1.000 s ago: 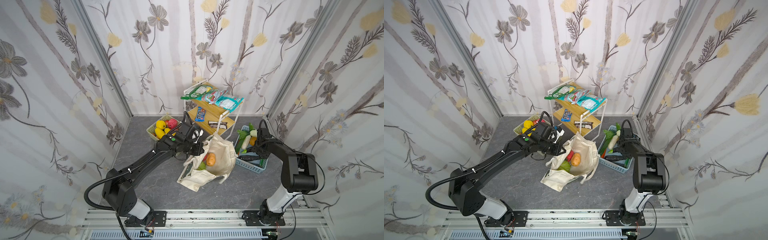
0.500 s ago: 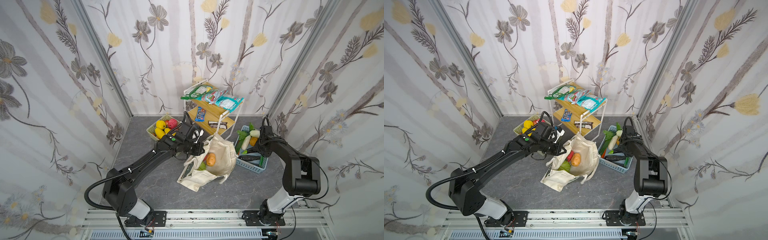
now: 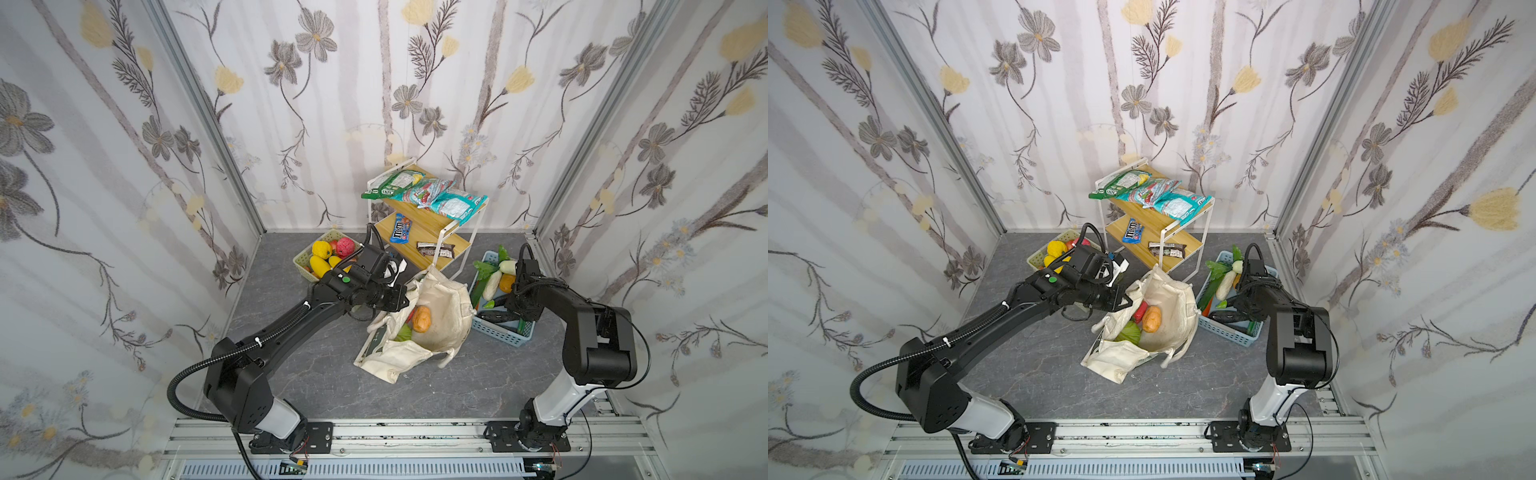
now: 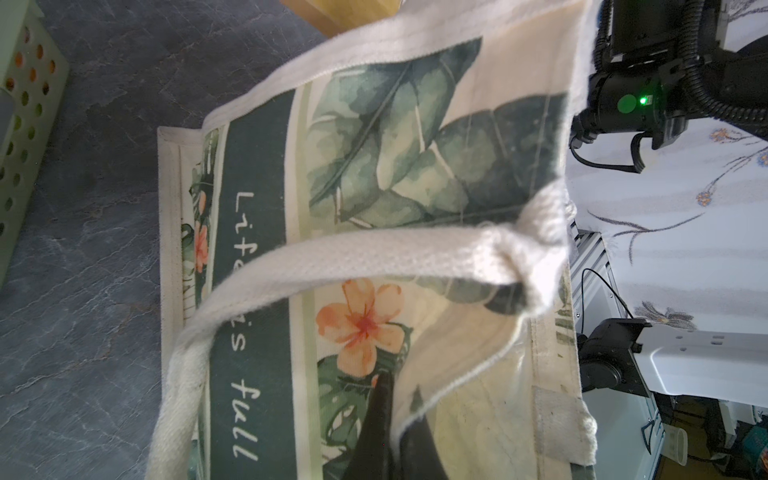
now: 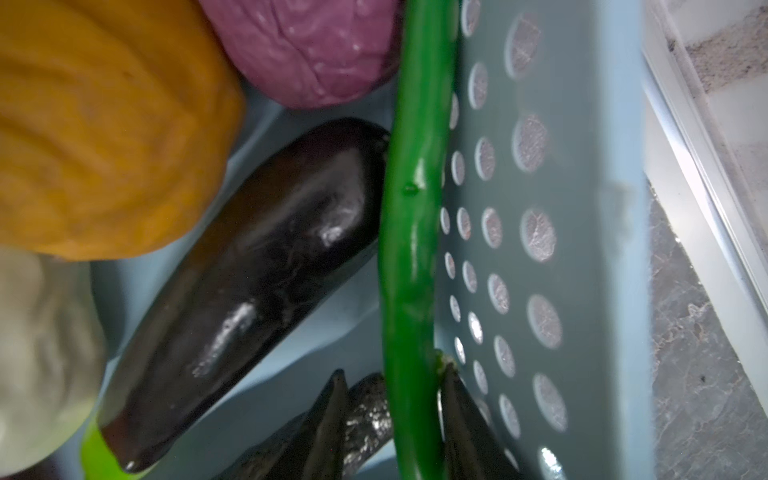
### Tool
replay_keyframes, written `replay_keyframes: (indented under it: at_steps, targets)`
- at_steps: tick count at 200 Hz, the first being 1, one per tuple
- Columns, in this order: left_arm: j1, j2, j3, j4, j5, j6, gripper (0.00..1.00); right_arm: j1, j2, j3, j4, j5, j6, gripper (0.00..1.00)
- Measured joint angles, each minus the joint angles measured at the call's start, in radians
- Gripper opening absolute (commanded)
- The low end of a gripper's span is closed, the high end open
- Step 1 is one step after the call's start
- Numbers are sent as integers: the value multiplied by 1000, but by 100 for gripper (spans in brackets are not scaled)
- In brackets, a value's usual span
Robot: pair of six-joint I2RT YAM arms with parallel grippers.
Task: Place the food into the grocery bag and tie it
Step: 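Lift the green chili with the right gripper and carry it toward the bag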
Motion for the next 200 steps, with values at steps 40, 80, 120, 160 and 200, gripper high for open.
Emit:
replay_keyframes:
  at_steps: [40,80,120,160,200]
  targets:
    - [0,0,1,0,0,-5,0,-14,-8,-18,16,-14,-5,21]
    - [0,0,2,0,0,-18,0,-23,-61,-19,16,-27,-5,19]
    - [-1,0,3,0,-1,-21,0,-27,-99,-18,12,-37,-14,19]
    - [-1,0,3,-1,-2,-21,0,-28,-149,11,6,-52,-23,19]
    - [-2,0,3,-1,-12,-22,0,-28,-208,53,-2,-64,-31,19]
